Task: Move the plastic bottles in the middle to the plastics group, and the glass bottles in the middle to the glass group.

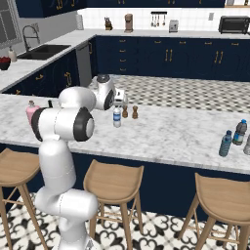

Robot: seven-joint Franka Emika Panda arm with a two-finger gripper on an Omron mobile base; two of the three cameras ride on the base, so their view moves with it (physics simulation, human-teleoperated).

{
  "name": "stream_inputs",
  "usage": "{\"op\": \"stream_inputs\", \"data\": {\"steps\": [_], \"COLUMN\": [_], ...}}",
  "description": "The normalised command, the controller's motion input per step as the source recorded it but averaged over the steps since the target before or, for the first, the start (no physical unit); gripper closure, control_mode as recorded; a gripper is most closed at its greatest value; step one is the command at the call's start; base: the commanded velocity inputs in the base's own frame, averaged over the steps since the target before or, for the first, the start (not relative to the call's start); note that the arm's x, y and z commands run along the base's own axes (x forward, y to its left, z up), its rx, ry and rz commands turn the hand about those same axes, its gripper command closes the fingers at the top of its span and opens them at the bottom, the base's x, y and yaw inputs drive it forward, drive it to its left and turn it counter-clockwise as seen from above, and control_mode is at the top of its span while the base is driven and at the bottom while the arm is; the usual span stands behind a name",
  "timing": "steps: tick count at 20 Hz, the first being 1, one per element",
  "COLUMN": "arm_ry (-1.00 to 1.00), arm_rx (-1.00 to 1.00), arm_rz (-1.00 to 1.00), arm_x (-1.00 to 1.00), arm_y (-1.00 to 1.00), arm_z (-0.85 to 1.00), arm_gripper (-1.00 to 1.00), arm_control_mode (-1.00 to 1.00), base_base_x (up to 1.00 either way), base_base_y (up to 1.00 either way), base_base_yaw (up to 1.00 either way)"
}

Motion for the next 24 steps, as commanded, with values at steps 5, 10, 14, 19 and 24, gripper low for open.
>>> {"op": "stream_inputs", "data": {"steps": [5, 10, 14, 19, 24], "arm_ry": [0.00, 0.00, 0.03, 0.04, 0.05], "arm_rx": [0.00, 0.00, 0.00, 0.00, 0.00], "arm_rz": [0.00, 0.00, 0.00, 0.00, 0.00], "arm_x": [0.13, 0.13, 0.06, 0.08, 0.19], "arm_y": [0.00, 0.00, 0.00, 0.00, 0.00], "arm_z": [0.00, -0.04, -0.22, -0.14, -0.10], "arm_gripper": [-1.00, -1.00, -1.00, -1.00, -1.00], "arm_control_mode": [-1.00, -1.00, -1.00, -1.00, -1.00], "base_base_x": [0.00, 0.00, 0.00, 0.00, 0.00], "base_base_y": [0.00, 0.00, 0.00, 0.00, 0.00], "base_base_yaw": [0.00, 0.00, 0.00, 0.00, 0.00]}}
